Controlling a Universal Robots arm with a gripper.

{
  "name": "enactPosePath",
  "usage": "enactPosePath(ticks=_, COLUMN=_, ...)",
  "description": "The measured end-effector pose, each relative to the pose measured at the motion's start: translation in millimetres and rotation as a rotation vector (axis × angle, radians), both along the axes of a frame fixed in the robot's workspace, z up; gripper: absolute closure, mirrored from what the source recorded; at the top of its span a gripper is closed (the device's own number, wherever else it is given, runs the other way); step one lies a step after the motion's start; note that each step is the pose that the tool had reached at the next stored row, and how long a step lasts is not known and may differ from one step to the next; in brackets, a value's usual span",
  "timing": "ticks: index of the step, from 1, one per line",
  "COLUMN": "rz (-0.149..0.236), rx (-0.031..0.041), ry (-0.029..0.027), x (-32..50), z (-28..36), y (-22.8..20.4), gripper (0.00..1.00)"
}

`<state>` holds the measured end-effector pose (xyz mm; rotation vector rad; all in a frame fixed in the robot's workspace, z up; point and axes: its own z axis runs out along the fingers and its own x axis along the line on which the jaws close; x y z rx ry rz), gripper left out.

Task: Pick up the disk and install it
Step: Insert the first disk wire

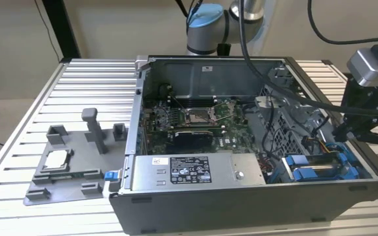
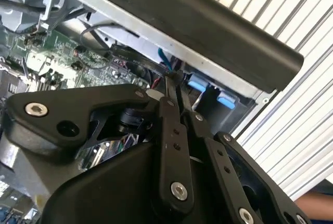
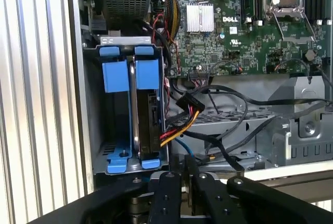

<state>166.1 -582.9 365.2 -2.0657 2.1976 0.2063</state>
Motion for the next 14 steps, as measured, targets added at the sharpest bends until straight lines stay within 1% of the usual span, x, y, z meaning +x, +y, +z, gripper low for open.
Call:
enactPosePath(ticks=4, rz=0.000, rx=0.0041, ry=0.0000, x=-18.4, z=0.7, y=-0.1, gripper=0.00)
enactPosePath(ticks=7, rz=0.000, rx=0.0105, ry=0.0000, x=-31.7, z=1.7, y=-0.2, gripper=0.00)
enactPosePath(ticks=9, rz=0.000, rx=0.0112, ry=-0.0002, x=-38.7, z=1.7, y=-1.6, gripper=0.00)
enactPosePath(ticks=11, rz=0.000, rx=0.0114, ry=-0.0006, x=-41.8, z=1.6, y=-3.4, gripper=0.00)
enactPosePath(ticks=14, rz=0.000, rx=0.0115, ry=-0.0005, x=-42.1, z=1.4, y=-4.7, gripper=0.00)
